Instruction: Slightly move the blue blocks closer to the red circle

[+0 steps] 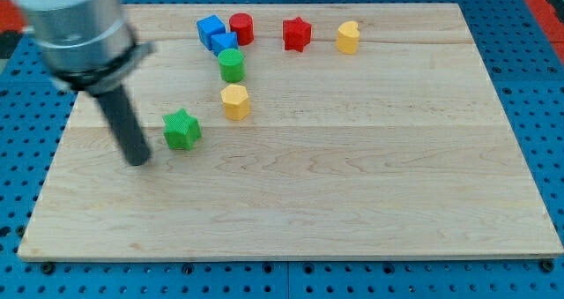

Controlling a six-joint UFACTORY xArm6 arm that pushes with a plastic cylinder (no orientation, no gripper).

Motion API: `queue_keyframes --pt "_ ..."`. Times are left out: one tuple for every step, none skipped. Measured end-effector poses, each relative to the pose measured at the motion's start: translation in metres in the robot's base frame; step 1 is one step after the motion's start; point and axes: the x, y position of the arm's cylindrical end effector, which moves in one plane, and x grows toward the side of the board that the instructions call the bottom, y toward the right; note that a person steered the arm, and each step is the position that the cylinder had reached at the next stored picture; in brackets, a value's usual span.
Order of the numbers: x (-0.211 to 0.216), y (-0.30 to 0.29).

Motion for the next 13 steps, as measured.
queue_keyframes --pt "-0.014 -0.093" --pt "-0.061 -0.092" --pt "-0.086 -0.085" --pt "-0.106 -0.024" --pt "-0.149 0.027" --pt "-0.173 0.079" --pt "-0.187 0.114" --pt "-0.186 0.132" --pt "-0.180 0.111" --pt "-0.160 0.098" --pt "-0.184 0.052" --pt "-0.228 0.041" --pt "-0.246 0.050"
